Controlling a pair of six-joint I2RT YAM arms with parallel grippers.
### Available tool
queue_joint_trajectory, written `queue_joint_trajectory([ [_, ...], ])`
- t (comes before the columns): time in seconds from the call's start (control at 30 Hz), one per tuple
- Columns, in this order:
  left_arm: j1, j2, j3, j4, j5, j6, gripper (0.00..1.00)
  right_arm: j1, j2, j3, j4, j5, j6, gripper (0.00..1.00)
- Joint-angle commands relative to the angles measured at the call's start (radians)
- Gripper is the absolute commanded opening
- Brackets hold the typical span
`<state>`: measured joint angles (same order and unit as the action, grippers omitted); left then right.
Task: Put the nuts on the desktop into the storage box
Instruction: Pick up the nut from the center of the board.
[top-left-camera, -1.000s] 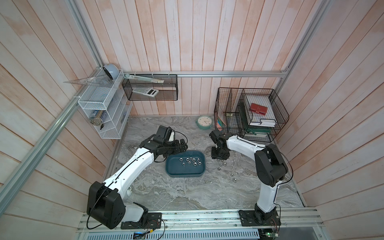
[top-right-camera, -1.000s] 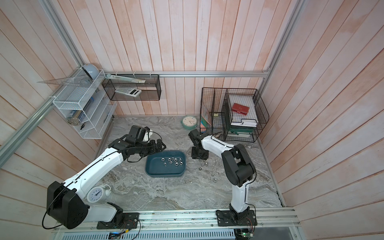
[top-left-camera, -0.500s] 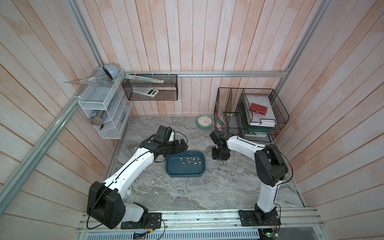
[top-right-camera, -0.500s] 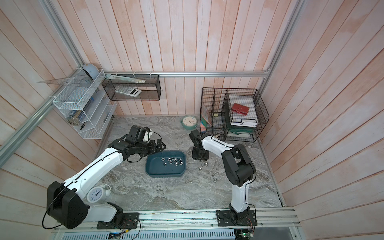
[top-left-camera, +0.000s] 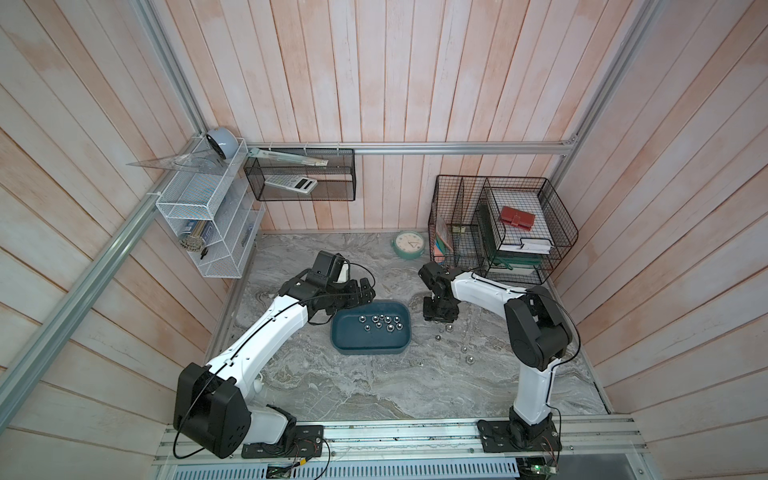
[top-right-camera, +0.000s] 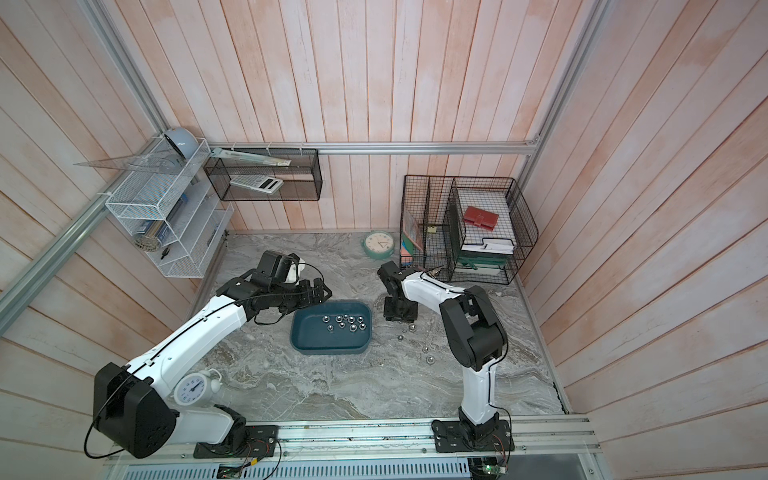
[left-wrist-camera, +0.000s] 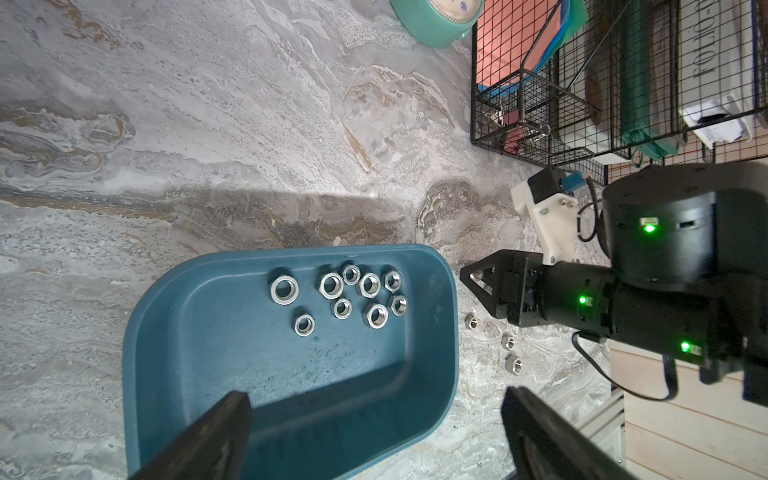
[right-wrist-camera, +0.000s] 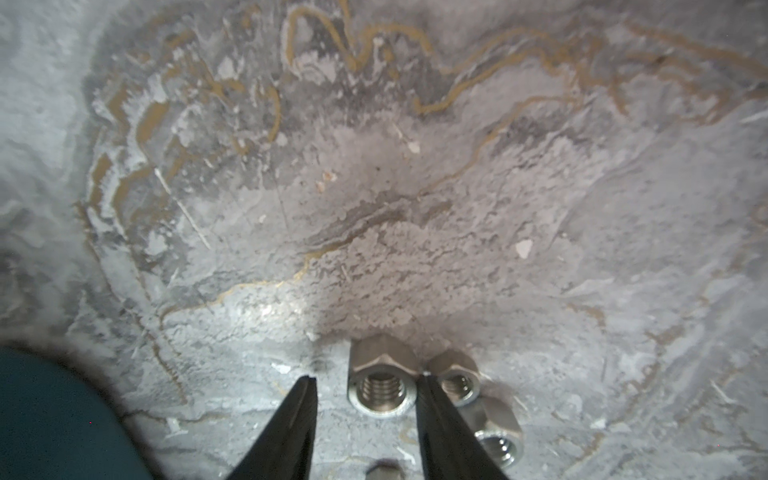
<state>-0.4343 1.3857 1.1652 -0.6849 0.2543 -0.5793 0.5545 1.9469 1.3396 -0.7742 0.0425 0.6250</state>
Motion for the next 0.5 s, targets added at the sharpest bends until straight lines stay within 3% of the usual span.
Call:
queue_joint_trajectory([
  [0.0, -0.002, -0.020, 0.001, -0.007, -0.010, 0.011, 1.00, -0.005, 0.032, 0.006, 0.003, -0.008, -0.002, 0.39],
  [0.23, -0.002, -0.025, -0.001, -0.007, -0.005, 0.010, 1.00, -0.005, 0.049, 0.012, -0.004, 0.006, 0.002, 0.37],
  [0.47, -0.003, -0.036, -0.008, -0.007, -0.006, 0.006, 1.00, -0.004, 0.029, 0.009, -0.008, 0.013, -0.007, 0.25],
])
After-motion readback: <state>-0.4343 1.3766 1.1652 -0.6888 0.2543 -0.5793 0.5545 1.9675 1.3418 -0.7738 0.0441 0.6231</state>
